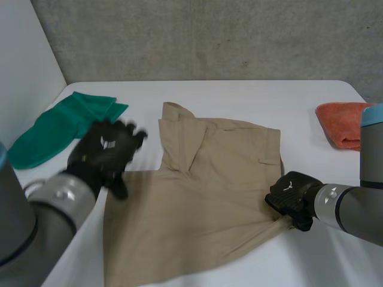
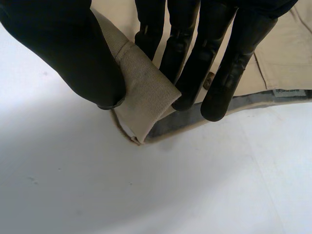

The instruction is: Fold the laundry.

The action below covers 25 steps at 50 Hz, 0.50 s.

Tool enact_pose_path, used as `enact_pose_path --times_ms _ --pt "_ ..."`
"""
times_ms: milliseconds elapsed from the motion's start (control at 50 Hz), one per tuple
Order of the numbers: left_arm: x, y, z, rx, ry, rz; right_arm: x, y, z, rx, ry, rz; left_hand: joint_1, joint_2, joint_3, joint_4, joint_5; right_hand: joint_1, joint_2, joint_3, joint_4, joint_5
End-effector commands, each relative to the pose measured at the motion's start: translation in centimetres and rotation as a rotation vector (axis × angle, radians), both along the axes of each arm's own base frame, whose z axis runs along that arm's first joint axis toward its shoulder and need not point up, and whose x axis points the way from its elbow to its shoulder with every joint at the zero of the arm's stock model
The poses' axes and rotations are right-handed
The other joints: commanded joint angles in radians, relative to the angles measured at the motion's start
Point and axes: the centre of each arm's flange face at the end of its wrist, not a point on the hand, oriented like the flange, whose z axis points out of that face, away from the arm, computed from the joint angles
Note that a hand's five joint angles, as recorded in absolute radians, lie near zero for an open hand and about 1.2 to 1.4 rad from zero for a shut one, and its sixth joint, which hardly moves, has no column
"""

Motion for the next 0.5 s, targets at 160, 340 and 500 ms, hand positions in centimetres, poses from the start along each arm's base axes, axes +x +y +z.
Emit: enact_pose_path --times_ms 160,340,500 --pt "-5.1 -13.8 -4.3 -0.123 0.110 -0.313 0.1 0.2 -1.1 -0.013 -0.032 -0.024 0.229 0.239 0.235 0.240 0.248 0.425 0.218 0.213 0.203 0.230" --pt "-7.3 -17.8 -9.2 -0.159 0.047 -0.435 0.0 0.6 -1.8 0.004 -0.025 -0.024 0.253 0.262 0.258 0.264 0.271 0.425 0.218 0.213 0.203 0.230" --pt "-8.4 -19.9 -11.6 -0.175 0.049 -0.479 -0.1 0.9 -2.3 0.020 -0.019 -0.025 0.250 0.259 0.256 0.261 0.268 0.425 0.218 0.213 0.203 0.230"
